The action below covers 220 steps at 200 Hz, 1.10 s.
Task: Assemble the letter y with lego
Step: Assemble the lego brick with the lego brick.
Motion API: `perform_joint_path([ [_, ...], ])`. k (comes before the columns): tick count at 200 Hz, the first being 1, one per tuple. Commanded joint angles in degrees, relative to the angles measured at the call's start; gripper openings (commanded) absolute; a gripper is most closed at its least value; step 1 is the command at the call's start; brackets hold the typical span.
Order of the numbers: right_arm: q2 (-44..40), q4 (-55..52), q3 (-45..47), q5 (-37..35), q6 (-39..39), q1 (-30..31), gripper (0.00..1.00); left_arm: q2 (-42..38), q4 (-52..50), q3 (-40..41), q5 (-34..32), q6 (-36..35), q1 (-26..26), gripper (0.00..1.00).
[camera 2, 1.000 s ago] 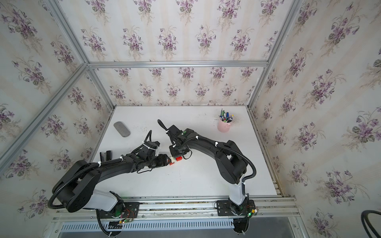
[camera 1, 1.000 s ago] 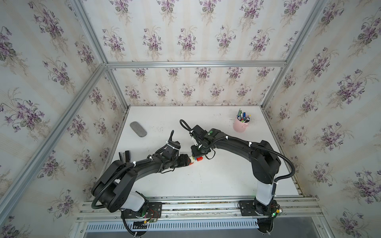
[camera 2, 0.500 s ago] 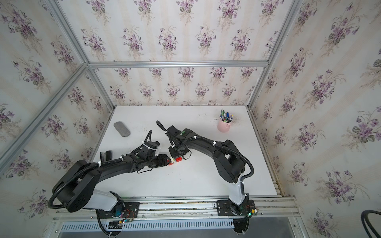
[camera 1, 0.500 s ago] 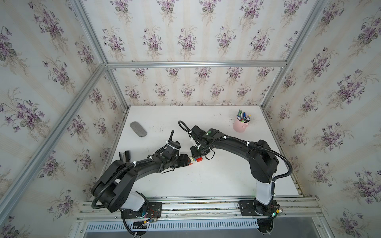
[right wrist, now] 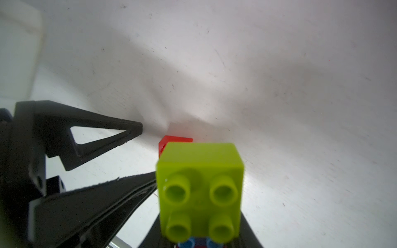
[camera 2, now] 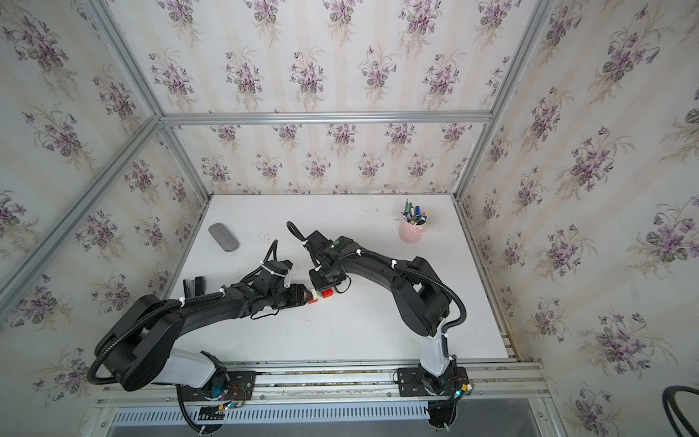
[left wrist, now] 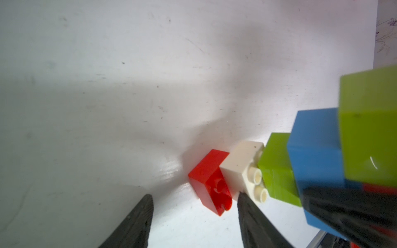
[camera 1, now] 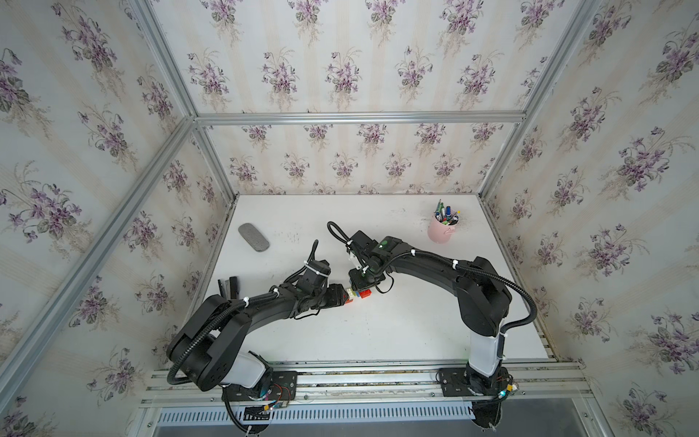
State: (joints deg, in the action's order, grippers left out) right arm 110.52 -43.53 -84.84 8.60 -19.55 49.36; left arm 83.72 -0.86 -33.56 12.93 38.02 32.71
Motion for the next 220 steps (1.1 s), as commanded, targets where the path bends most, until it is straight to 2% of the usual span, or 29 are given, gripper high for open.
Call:
perform_joint_path([
  [1,-0.5,-0.2,0.0,0.5,-1.1,0.2,0.17,0.6,-7.5,0.7,-2.2,-0.2,0.0,0.63],
  [93,-2.1,0.4,-0.3,-0.3,-2.2,0.3,0.17,-0.2,-9.1,0.9,-2.5,-0.7,0.0,0.56],
  [124,-2.1,0.1,0.3,0.0,-2.2,0.3,0.17,-0.2,-9.6,1.3,-4.5,-0.7,0.0,0.56],
  [129,-2.0,0.0,0.3,0.0,-2.2,0.3,0.17,-0.1,-9.6,1.3,-4.4,-0.7,0.0,0.51],
  [220,-0.3,-0.9,-0.1,0.6,-3.4,1.0,0.17,1.7,-9.6,1.1,-4.0,-1.4,0.0,0.41],
])
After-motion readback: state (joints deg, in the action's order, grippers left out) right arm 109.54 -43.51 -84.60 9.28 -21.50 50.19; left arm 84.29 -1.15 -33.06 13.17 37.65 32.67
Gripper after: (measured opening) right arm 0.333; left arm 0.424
